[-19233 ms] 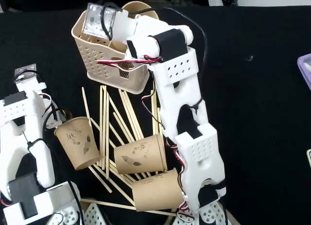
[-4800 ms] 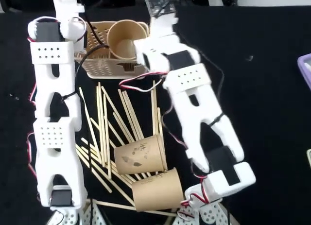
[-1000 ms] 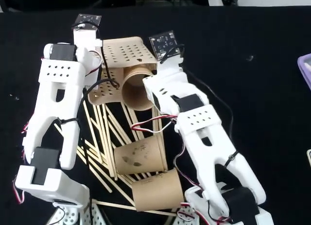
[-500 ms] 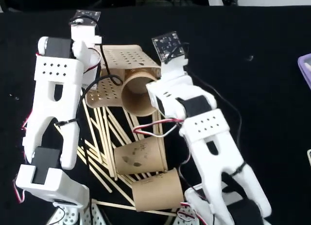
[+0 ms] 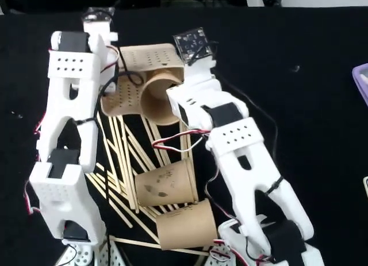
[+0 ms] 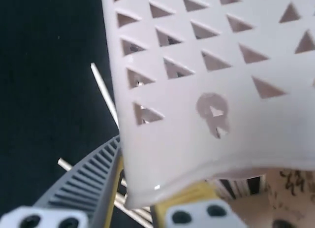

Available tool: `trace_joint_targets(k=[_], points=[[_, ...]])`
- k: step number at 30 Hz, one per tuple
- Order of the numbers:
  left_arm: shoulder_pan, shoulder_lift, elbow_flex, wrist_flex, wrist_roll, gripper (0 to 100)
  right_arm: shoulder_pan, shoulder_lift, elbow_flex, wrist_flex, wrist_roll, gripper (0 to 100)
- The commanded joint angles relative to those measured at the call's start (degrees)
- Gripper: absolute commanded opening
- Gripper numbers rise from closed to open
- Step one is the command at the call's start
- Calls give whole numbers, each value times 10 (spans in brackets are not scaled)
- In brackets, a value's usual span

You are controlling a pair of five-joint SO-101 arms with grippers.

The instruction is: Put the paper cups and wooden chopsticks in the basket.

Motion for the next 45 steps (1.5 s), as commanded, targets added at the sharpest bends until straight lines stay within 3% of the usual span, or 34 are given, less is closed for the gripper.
trace_joint_targets(k=[1, 7, 12, 15, 21, 27, 35, 42, 45], points=[[-12, 7, -92, 2, 3, 30, 8, 6, -34, -12, 4, 145], [-12, 41, -115, 1, 4, 30, 14, -2, -37, -1, 31, 154], [-13, 70, -115, 1, 6, 30, -3, -68, -37, 76, 31, 270], [-13, 76, -115, 1, 7, 30, -2, -108, -35, 97, 31, 290], [-12, 76, -115, 2, 7, 30, 17, -140, 12, 87, 32, 310], [-11, 78, -115, 3, 7, 30, 20, -140, 121, -16, 31, 411], [-3, 76, -115, 4, 7, 30, 20, -117, 204, -188, 25, 392], [11, 79, -115, 4, 7, 30, 20, -19, 162, -222, 25, 317], [11, 79, -113, 4, 7, 30, 20, -10, 148, -222, 25, 214]])
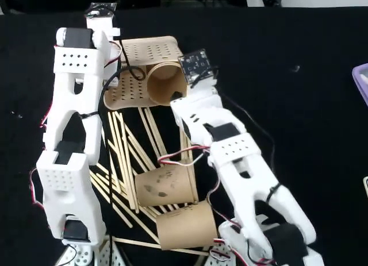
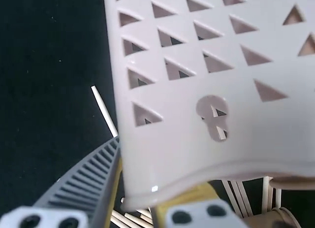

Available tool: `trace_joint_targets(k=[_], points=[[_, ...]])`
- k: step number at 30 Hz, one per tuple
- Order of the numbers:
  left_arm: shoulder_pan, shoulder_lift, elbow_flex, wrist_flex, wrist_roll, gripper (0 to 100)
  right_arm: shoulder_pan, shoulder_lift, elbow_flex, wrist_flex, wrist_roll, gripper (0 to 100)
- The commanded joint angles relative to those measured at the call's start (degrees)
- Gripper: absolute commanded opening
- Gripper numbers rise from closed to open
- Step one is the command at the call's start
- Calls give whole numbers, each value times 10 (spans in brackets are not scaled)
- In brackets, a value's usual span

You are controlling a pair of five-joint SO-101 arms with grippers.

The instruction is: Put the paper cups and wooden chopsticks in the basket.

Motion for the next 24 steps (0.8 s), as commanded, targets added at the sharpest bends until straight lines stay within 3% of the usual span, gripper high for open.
trace_joint_targets(k=[1, 4, 8, 14, 24], points=[[8, -4, -25, 4, 4, 30, 11, 5, -34, -13, -1, 162], [8, -4, -22, 5, 4, 30, 20, 0, -46, -12, -1, 4], [8, -9, -22, 6, 4, 30, 46, -43, -47, -7, -29, 13], [10, -33, -8, 8, 5, 29, 57, -138, -48, 83, -32, 10], [57, -275, 176, 8, 17, 29, 55, -217, -98, 233, -33, 10]])
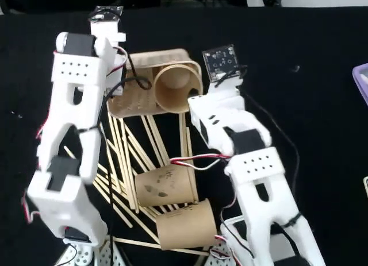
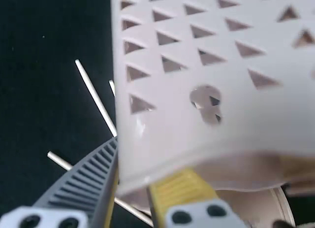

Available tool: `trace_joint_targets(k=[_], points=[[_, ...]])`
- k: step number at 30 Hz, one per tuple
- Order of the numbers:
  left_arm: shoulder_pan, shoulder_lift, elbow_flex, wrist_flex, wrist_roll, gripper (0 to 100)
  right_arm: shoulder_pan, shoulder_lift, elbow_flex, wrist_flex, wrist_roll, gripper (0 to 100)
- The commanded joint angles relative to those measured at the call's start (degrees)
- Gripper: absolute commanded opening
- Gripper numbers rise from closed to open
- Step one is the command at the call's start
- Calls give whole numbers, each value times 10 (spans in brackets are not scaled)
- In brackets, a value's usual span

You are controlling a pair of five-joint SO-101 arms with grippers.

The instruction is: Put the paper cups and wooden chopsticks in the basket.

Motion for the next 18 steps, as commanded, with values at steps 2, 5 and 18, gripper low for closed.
trace_joint_targets(k=[2, 5, 18], points=[[17, -148, 60, 2, 3, 30, 9, -36, -94, 84, -4, 10], [5, -150, 72, 2, 2, 30, 8, -36, -131, 135, -15, 10], [-28, -94, 46, 0, -5, 79, 8, -5, -184, 177, -14, 10]])
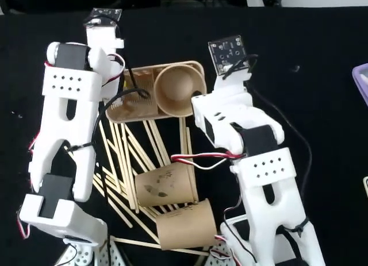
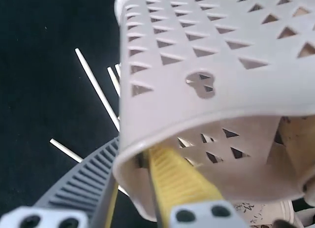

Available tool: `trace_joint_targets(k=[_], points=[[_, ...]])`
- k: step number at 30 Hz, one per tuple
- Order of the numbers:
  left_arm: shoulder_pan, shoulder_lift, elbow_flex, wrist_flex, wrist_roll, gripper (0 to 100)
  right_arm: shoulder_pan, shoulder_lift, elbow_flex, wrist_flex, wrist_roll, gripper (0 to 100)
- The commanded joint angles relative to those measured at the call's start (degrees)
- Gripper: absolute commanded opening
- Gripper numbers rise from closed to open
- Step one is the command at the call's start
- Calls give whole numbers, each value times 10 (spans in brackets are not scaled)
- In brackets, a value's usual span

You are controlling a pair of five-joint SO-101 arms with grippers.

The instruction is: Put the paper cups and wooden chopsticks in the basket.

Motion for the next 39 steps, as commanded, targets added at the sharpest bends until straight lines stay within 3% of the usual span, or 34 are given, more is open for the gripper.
trace_joint_targets(k=[1, 8, 20, 23, 39], points=[[-37, 7, -51, 0, 7, 79, 9, 15, -62, -6, -2, 10], [-94, 66, -149, 1, 4, 80, 9, 146, -168, -13, 7, 10], [-97, 197, -321, 0, -24, 78, 11, 260, -310, -13, 16, 10], [-92, 198, -362, -1, -25, 26, 9, 266, -332, -14, 27, 10], [-95, 273, -367, -25, -25, 34, 9, 313, -305, -58, 26, 11]])
